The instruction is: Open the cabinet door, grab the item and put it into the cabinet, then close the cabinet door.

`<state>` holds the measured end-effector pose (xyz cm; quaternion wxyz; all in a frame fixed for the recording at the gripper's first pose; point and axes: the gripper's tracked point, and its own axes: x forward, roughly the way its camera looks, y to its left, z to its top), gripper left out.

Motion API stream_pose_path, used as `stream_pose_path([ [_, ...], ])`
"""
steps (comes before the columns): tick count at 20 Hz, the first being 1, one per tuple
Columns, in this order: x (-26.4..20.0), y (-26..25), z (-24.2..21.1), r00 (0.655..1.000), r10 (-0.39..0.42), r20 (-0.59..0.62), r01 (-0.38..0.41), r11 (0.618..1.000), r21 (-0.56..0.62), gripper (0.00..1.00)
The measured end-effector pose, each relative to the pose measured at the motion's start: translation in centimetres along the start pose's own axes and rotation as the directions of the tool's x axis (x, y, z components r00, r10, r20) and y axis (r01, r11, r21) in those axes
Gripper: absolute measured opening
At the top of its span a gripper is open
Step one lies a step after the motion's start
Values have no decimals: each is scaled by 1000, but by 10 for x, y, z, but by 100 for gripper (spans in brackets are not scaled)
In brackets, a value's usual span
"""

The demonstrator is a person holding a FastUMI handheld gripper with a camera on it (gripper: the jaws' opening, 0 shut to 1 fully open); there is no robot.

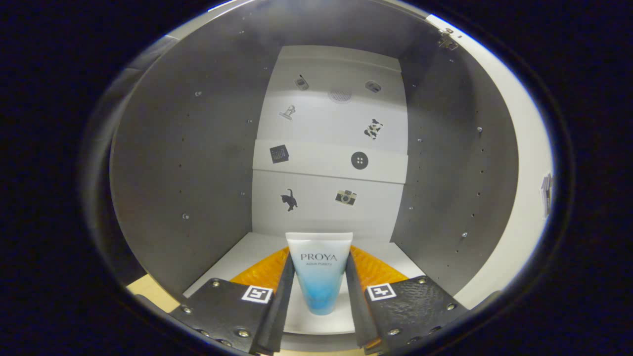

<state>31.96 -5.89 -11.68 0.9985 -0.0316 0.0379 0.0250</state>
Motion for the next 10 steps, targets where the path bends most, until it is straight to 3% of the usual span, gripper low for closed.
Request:
stream_pose_path([
  [7, 1, -8, -3, 999, -37, -17, 38, 997, 69, 56],
  [10, 3, -11, 1, 999, -40, -8, 40, 996, 82, 62],
])
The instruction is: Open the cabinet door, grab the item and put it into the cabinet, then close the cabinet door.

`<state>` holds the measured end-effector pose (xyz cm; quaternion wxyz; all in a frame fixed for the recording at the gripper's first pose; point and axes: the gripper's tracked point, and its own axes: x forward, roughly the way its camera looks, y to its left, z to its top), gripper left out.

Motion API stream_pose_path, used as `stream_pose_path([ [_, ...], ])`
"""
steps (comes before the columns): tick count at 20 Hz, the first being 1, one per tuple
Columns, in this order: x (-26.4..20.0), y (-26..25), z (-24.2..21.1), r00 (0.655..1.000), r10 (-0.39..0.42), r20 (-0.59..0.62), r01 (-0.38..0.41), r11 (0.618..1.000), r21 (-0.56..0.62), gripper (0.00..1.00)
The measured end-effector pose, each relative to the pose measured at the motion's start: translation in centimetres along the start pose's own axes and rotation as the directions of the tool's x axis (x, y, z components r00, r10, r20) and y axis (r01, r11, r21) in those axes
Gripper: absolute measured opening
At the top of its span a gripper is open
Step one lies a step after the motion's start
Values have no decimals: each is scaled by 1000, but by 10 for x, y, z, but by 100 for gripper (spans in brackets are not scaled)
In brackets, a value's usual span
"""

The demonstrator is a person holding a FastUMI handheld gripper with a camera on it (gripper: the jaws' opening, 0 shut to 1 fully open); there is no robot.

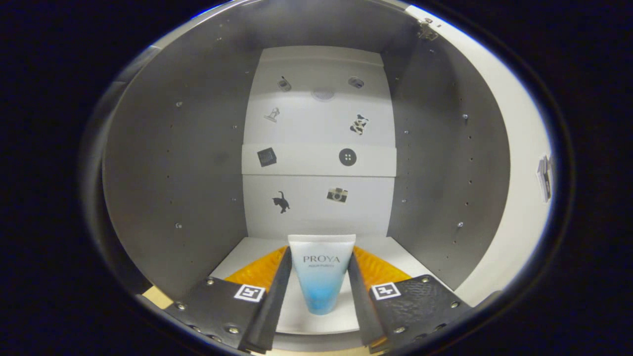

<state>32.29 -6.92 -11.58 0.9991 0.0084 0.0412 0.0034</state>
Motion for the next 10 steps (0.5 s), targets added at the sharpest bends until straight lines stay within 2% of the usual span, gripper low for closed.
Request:
stream_pose_path([
  [2, -1, -1, 4, 1000, 0, 12, 0, 1000, 8, 70],
  [10, -14, -11, 31, 997, -17, 71, 14, 999, 46, 72],
])
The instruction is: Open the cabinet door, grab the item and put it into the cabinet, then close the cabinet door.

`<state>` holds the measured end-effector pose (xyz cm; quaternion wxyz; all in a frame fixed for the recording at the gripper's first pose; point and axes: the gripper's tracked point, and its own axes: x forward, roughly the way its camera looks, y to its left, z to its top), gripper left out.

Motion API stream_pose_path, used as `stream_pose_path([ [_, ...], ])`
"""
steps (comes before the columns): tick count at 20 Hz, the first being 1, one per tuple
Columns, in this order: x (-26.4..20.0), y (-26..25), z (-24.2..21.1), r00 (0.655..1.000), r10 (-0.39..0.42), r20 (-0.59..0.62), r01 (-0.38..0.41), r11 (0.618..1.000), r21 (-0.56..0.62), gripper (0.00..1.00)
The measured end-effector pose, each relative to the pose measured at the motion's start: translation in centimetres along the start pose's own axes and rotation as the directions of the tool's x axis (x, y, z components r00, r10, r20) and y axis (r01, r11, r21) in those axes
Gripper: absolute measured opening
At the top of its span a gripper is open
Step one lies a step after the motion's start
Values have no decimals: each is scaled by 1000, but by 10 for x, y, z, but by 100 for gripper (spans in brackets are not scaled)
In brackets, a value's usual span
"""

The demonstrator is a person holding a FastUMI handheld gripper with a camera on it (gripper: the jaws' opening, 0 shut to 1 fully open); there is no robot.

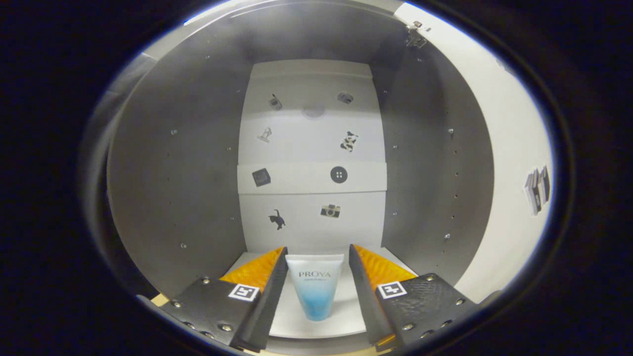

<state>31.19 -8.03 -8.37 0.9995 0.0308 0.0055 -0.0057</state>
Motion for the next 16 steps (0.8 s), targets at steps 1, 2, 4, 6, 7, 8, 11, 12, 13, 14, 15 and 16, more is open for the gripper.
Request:
stream_pose_path([
  [1, -4, -1, 4, 1000, -3, 4, 3, 1000, -3, 72],
  [2, -10, 0, 7, 1000, -1, 6, 1, 1000, -3, 72],
  [4, -25, 1, 20, 999, 4, 33, -4, 1000, -3, 72],
  [6, -45, 4, 30, 999, 10, 45, -10, 1000, -2, 72],
  [7, -56, 5, 34, 999, 11, 43, -11, 1000, 3, 72],
  [8, -67, 6, 37, 999, 13, 45, -13, 1000, 7, 72],
  [11, -110, 5, 47, 999, 0, 47, 0, 1000, 2, 72],
  [12, -126, 4, 48, 999, -8, 43, 9, 1000, -6, 72],
  [13, -144, 4, 49, 999, -13, 41, 13, 1000, -17, 72],
  [14, -161, 3, 50, 999, -19, 37, 20, 999, -30, 72],
  [15, -178, 2, 50, 999, -27, 31, 29, 999, -43, 72],
  [16, -195, 0, 50, 999, -37, 26, 39, 998, -55, 73],
])
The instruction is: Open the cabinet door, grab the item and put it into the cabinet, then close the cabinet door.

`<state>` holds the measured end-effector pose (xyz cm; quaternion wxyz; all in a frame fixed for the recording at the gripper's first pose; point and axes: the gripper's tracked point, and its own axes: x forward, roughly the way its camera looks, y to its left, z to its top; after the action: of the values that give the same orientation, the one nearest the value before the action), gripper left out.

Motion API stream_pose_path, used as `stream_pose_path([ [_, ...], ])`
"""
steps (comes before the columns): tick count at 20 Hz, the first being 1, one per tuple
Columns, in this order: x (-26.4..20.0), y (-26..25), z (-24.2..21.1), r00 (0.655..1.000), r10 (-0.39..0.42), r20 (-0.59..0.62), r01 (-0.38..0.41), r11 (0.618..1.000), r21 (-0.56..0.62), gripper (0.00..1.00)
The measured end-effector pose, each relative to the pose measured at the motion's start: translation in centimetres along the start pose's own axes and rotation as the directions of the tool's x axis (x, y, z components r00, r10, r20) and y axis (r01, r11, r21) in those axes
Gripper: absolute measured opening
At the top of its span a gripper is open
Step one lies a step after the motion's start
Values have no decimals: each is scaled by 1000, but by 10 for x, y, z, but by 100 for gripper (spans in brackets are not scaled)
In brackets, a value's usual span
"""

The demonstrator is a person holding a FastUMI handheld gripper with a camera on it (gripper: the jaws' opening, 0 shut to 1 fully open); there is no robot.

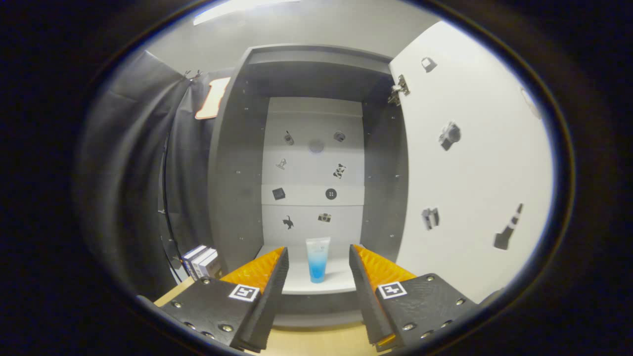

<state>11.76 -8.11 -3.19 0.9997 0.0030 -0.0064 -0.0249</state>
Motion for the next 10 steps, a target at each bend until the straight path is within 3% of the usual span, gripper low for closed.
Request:
stream_pose_path([
  [2, -33, -4, 0, 1000, -16, -10, 16, 1000, -4, 73],
  [5, -84, -18, 2, 999, -53, -12, 53, 999, 1, 81],
  [9, -141, -42, 9, 995, -96, -11, 96, 995, 27, 82],
  [10, -153, -49, 12, 995, -102, -9, 102, 994, 32, 92],
])
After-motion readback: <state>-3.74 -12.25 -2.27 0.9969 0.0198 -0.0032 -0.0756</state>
